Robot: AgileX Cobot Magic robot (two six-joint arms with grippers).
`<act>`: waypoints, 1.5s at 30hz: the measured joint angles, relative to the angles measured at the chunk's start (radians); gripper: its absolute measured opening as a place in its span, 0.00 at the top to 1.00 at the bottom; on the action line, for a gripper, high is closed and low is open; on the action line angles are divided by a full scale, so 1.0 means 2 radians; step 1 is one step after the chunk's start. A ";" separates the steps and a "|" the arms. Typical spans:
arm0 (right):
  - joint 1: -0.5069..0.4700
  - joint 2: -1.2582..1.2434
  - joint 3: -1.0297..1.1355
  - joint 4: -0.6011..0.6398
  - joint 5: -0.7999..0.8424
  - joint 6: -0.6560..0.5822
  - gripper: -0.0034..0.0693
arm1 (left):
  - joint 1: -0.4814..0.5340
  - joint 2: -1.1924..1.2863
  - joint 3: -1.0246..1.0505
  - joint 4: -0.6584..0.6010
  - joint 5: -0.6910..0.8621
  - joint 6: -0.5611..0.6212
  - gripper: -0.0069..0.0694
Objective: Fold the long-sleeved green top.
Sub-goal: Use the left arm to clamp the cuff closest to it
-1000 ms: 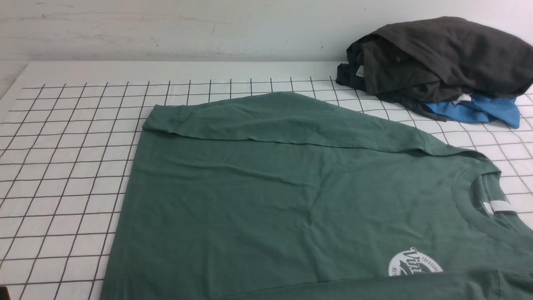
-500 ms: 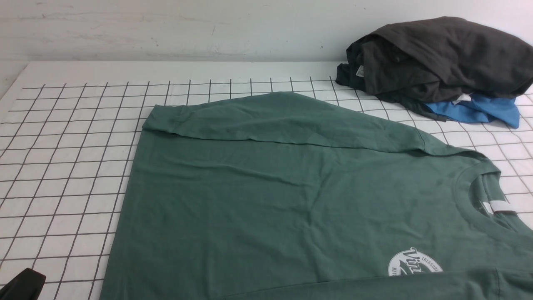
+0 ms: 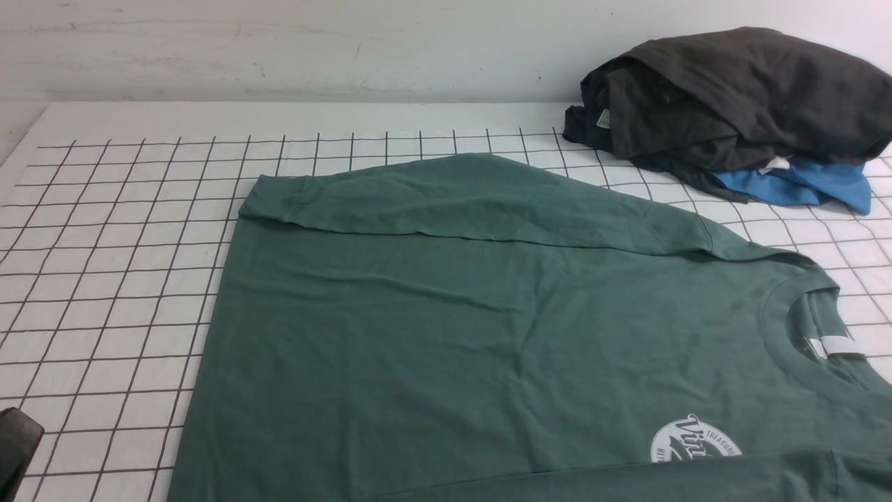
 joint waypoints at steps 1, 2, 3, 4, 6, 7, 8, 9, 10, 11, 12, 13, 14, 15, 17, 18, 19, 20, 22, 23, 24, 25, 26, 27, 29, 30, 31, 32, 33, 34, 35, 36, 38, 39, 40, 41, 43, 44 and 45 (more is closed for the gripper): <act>0.000 0.012 -0.020 -0.012 0.000 -0.037 0.97 | 0.000 0.016 -0.024 0.016 0.045 0.038 0.92; 0.000 0.036 -0.048 -0.027 0.002 -0.071 0.97 | 0.000 0.053 -0.051 0.037 0.105 0.063 0.92; 0.000 0.068 -0.080 -0.043 0.010 -0.103 0.97 | 0.000 0.095 -0.075 0.056 0.154 0.079 0.92; 0.000 0.100 -0.108 -0.057 0.020 -0.125 0.97 | -0.001 0.125 -0.095 0.065 0.183 0.084 0.92; 0.000 0.162 -0.164 -0.082 0.054 -0.178 0.97 | -0.004 0.201 -0.135 0.088 0.246 0.103 0.92; 0.002 0.190 -0.190 -0.092 0.079 -0.196 0.97 | -0.004 0.231 -0.154 0.100 0.270 0.115 0.92; 0.009 0.228 -0.226 -0.105 0.106 -0.215 0.97 | -0.005 0.273 -0.182 0.113 0.304 0.127 0.92; 0.011 0.235 -0.238 -0.107 0.118 -0.218 0.97 | -0.005 0.273 -0.187 0.116 0.304 0.130 0.92; 0.026 0.275 -0.271 -0.117 0.153 -0.228 0.97 | -0.009 0.322 -0.216 0.135 0.344 0.143 0.92; 0.032 0.286 -0.281 -0.120 0.166 -0.232 0.97 | -0.011 0.333 -0.223 0.140 0.353 0.145 0.91; 0.061 0.330 -0.322 -0.134 0.222 -0.236 0.97 | -0.031 0.372 -0.248 0.154 0.378 0.151 0.90; 0.078 0.352 -0.340 -0.142 0.256 -0.238 0.97 | -0.048 0.392 -0.258 0.162 0.385 0.154 0.89; 0.089 0.365 -0.350 -0.147 0.284 -0.238 0.97 | -0.059 0.406 -0.262 0.166 0.389 0.154 0.87; 0.102 0.386 -0.364 -0.155 0.313 -0.238 0.97 | -0.079 0.423 -0.266 0.174 0.391 0.156 0.85; 0.133 0.422 -0.380 -0.178 0.382 -0.238 0.97 | -0.116 0.451 -0.269 0.195 0.393 0.157 0.80; 0.151 0.440 -0.383 -0.187 0.415 -0.238 0.97 | -0.143 0.474 -0.269 0.213 0.394 0.156 0.76; 0.154 0.442 -0.383 -0.188 0.420 -0.238 0.97 | -0.147 0.474 -0.269 0.216 0.393 0.155 0.75; 0.168 0.457 -0.383 -0.198 0.448 -0.238 0.97 | -0.170 0.497 -0.269 0.237 0.394 0.148 0.68; 0.181 0.468 -0.383 -0.206 0.468 -0.238 0.97 | -0.196 0.530 -0.269 0.265 0.391 0.133 0.58; 0.185 0.469 -0.383 -0.207 0.471 -0.238 0.97 | -0.206 0.547 -0.269 0.277 0.387 0.125 0.54; 0.185 0.469 -0.383 -0.207 0.471 -0.238 0.97 | -0.207 0.554 -0.269 0.281 0.384 0.124 0.53; 0.188 0.469 -0.383 -0.210 0.469 -0.238 0.97 | -0.220 0.582 -0.270 0.292 0.369 0.116 0.45; 0.189 0.469 -0.383 -0.212 0.467 -0.238 0.97 | -0.225 0.599 -0.270 0.294 0.359 0.114 0.43; 0.189 0.469 -0.383 -0.212 0.465 -0.238 0.97 | -0.226 0.603 -0.270 0.294 0.359 0.114 0.42; 0.189 0.469 -0.383 -0.216 0.457 -0.238 0.97 | -0.236 0.643 -0.272 0.295 0.331 0.112 0.36; 0.189 0.469 -0.383 -0.216 0.452 -0.238 0.97 | -0.240 0.659 -0.272 0.296 0.321 0.112 0.35; 0.189 0.469 -0.383 -0.216 0.451 -0.238 0.97 | -0.240 0.665 -0.272 0.296 0.317 0.112 0.35; 0.189 0.469 -0.383 -0.216 0.449 -0.238 0.97 | -0.243 0.680 -0.272 0.296 0.307 0.112 0.34; 0.189 0.469 -0.383 -0.216 0.448 -0.238 0.97 | -0.246 0.703 -0.272 0.296 0.291 0.112 0.34; 0.189 0.469 -0.383 -0.216 0.448 -0.238 0.97 | -0.248 0.716 -0.272 0.297 0.280 0.112 0.34; 0.189 0.469 -0.383 -0.216 0.448 -0.238 0.97 | -0.248 0.718 -0.272 0.297 0.277 0.112 0.34; 0.189 0.469 -0.383 -0.216 0.447 -0.238 0.97 | -0.249 0.740 -0.272 0.297 0.257 0.113 0.34; 0.189 0.469 -0.383 -0.216 0.446 -0.238 0.97 | -0.249 0.757 -0.272 0.297 0.243 0.113 0.34; 0.189 0.469 -0.383 -0.216 0.444 -0.238 0.97 | -0.249 0.769 -0.273 0.296 0.235 0.113 0.34; 0.189 0.469 -0.383 -0.216 0.444 -0.238 0.97 | -0.249 0.774 -0.273 0.296 0.232 0.113 0.34; 0.189 0.469 -0.383 -0.216 0.444 -0.238 0.97 | -0.249 0.777 -0.274 0.296 0.231 0.113 0.34; 0.189 0.469 -0.383 -0.217 0.444 -0.238 0.97 | -0.249 0.796 -0.274 0.287 0.231 0.113 0.36; 0.189 0.469 -0.383 -0.217 0.443 -0.238 0.97 | -0.249 0.800 -0.274 0.286 0.231 0.113 0.38; 0.189 0.469 -0.383 -0.217 0.443 -0.238 0.97 | -0.249 0.801 -0.274 0.285 0.231 0.113 0.38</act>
